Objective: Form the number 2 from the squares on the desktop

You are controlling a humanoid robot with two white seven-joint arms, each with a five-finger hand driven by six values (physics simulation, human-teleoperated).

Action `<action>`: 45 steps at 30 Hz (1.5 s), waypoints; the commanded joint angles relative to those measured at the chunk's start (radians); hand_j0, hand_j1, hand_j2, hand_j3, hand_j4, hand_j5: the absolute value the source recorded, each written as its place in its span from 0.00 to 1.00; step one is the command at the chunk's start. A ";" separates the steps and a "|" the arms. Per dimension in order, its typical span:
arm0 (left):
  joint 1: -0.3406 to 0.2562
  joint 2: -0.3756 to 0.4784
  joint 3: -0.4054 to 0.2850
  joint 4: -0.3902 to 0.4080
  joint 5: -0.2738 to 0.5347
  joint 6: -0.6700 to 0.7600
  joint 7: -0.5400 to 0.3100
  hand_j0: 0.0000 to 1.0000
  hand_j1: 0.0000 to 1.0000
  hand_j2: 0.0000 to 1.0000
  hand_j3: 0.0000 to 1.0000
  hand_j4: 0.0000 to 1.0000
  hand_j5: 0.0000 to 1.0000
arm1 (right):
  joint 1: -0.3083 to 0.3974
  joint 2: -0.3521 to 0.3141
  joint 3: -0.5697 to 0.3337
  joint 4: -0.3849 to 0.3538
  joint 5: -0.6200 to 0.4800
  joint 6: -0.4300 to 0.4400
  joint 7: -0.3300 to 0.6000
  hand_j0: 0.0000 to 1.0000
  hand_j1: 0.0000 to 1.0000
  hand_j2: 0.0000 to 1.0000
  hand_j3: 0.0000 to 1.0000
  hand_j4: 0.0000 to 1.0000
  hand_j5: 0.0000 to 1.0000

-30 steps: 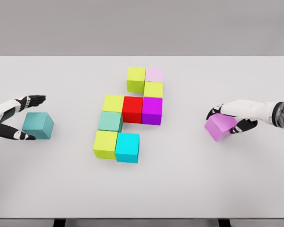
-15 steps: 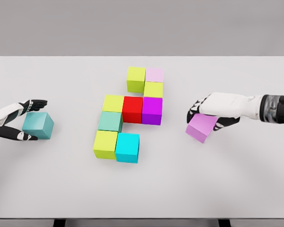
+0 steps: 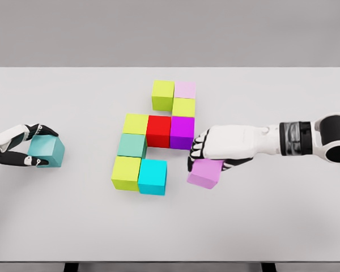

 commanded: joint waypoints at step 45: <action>-0.425 -0.307 -0.093 0.107 -0.273 0.213 0.000 0.34 0.34 0.34 0.34 0.34 0.34 | -0.041 0.107 0.068 0.069 -0.015 0.022 -0.001 0.55 0.55 0.55 0.55 0.55 0.55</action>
